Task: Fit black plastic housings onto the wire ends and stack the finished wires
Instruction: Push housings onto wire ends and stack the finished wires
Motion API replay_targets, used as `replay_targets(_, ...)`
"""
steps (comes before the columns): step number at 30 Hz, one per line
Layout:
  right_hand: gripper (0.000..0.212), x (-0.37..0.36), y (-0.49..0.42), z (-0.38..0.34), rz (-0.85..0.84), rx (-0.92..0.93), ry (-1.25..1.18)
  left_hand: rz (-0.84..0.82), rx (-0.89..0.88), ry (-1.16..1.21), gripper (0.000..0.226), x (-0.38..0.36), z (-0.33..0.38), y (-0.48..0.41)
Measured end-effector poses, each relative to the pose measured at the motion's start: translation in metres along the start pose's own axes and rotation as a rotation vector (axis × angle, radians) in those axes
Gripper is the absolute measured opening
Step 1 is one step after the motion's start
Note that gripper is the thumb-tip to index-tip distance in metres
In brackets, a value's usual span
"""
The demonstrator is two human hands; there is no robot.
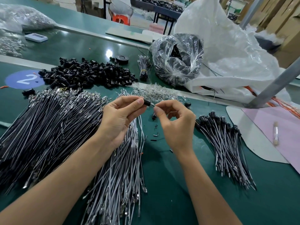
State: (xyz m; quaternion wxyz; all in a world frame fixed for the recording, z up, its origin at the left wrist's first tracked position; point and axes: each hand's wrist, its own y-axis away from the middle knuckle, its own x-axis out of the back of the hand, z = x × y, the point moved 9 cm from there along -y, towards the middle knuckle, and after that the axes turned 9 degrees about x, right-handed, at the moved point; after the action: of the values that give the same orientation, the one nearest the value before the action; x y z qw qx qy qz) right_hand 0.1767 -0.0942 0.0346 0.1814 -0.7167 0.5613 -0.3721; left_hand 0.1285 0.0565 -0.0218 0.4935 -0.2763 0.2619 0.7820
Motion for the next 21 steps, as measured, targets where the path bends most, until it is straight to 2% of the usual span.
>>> replay_targets(7, 0.011, -0.0076, 0.0014, -0.0003, -0.04, 0.008, -0.002, 0.025, 0.029, 0.007, 0.028, 0.0029, -0.0027, -0.0022)
replay_targets(12, 0.012, -0.0016, 0.0001, 0.0001, -0.018, 0.034, 0.015, -0.024, 0.072, -0.092, 0.016, -0.0031, -0.0059, -0.0016)
replay_targets(21, 0.02, -0.0064, 0.0002, -0.0018, -0.107, 0.063, -0.022, -0.014, 0.106, -0.145, 0.013, 0.0009, -0.005, -0.0025)
